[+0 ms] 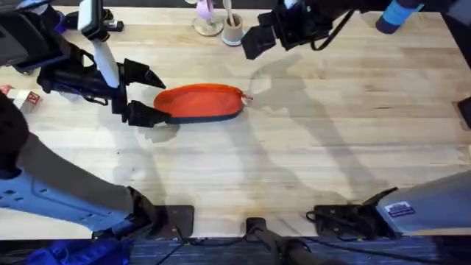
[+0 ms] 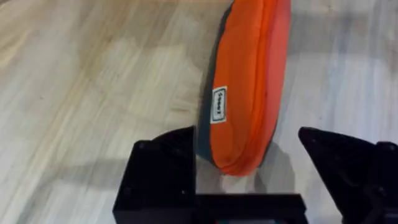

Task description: Unzip the bag, pick up the pens from the table one at a time and place them inside, then zip the bag closed.

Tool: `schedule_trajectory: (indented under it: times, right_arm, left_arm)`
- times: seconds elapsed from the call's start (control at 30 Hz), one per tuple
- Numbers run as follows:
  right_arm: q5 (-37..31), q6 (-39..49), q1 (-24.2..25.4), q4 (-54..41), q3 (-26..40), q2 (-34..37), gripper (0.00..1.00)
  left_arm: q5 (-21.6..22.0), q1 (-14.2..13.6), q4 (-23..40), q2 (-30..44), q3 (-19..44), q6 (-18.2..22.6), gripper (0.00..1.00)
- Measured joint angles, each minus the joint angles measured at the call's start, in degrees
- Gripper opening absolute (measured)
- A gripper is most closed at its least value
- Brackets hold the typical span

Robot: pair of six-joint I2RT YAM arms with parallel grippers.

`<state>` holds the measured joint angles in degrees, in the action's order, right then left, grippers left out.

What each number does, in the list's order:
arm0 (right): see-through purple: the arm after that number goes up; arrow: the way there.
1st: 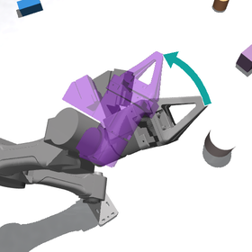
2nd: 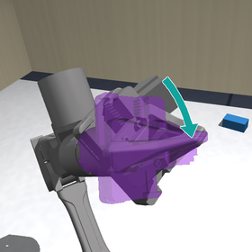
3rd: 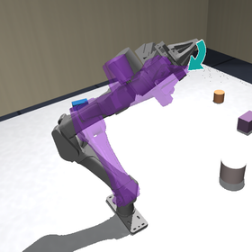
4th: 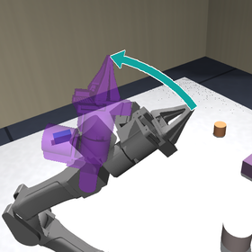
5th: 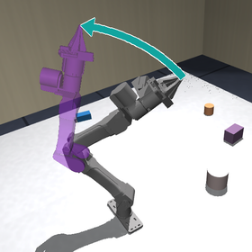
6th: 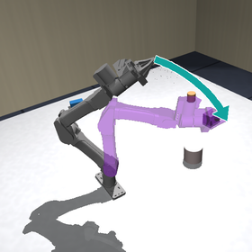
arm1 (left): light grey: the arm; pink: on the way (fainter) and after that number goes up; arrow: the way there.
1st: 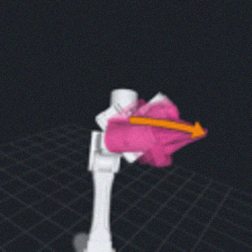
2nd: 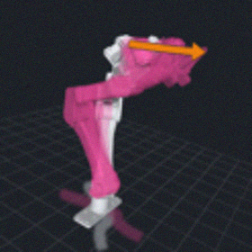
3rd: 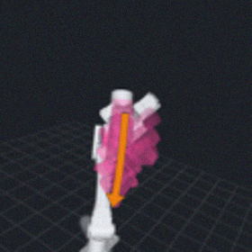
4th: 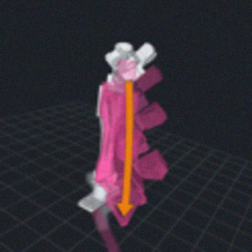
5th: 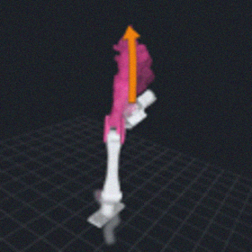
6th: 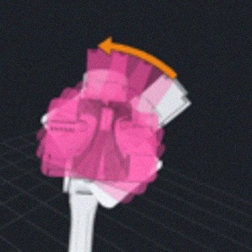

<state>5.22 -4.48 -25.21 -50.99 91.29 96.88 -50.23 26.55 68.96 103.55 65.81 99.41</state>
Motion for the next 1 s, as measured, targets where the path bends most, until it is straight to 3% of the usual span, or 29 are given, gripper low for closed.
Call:
schedule_trajectory:
  times: [0.2,0.37,0.63,1.0]
  right_arm:
    - [-4.5,2.5,0.0,-3.8,0.0,-5.1,0.997]
    - [-5.7,3.7,0.0,-9.0,0.0,-8.7,0.997]
    - [-7.1,3.7,0.0,-12.1,0.0,-12.3,0.996]
    - [-11.7,3.6,2.0,-13.3,-2.6,-16.8,0.996]
  left_arm:
    - [1.2,0.0,3.4,0.0,0.5,0.0,0.997]
    - [3.4,0.1,3.7,-2.3,2.5,-3.0,0.997]
    - [7.9,0.1,3.9,-16.8,6.9,-13.5,0.996]
    - [13.9,0.1,4.4,-34.8,7.1,-28.1,0.994]
